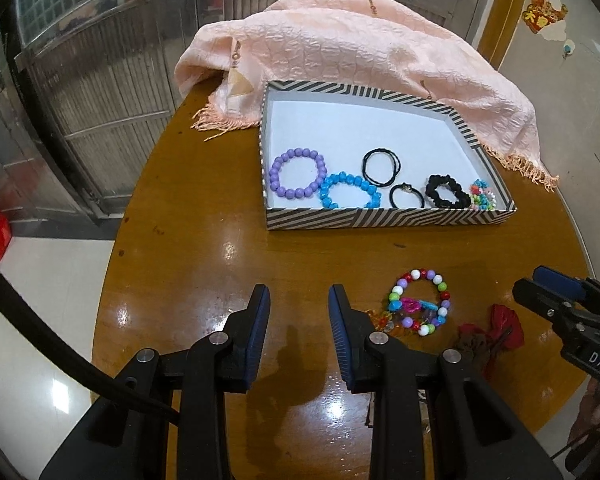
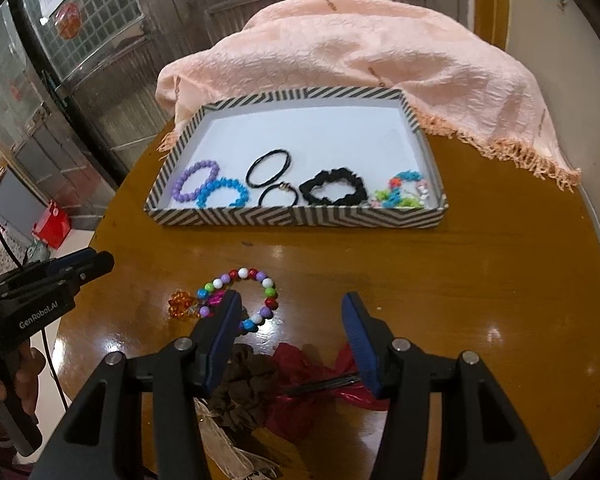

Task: Organize jewelry
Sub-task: 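Lower the right tool onto the multicolor bead bracelet and close on it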

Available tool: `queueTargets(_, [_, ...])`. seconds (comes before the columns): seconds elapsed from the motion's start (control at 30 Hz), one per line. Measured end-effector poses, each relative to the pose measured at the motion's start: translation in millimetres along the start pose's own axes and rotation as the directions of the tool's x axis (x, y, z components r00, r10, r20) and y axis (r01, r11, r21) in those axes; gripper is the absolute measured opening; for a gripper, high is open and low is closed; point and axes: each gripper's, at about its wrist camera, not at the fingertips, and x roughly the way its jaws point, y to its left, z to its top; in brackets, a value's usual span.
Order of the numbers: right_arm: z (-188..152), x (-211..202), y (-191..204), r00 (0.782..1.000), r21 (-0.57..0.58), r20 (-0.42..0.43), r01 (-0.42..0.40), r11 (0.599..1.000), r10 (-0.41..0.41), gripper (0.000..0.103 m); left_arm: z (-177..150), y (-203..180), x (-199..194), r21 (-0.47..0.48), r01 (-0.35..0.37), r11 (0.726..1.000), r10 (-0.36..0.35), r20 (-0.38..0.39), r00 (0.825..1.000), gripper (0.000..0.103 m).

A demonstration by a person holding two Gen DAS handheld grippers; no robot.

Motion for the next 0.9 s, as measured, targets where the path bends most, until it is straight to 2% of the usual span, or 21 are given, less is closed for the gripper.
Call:
queueTargets(0.7, [3, 23, 14, 0.999, -0.043, -0.03, -0.024, 0.999, 0.023, 0.055, 1, 5, 4, -0.012, -0.018, 1.0, 0.017, -0.009, 1.0, 0.026])
queueTargets(0.9, [1, 46, 20, 0.998, -0.094, -0.068, -0.016, 0.995, 0.009, 0.052, 1, 10, 7, -0.03, -0.017, 0.999, 0.016, -0.02, 1.0, 0.026])
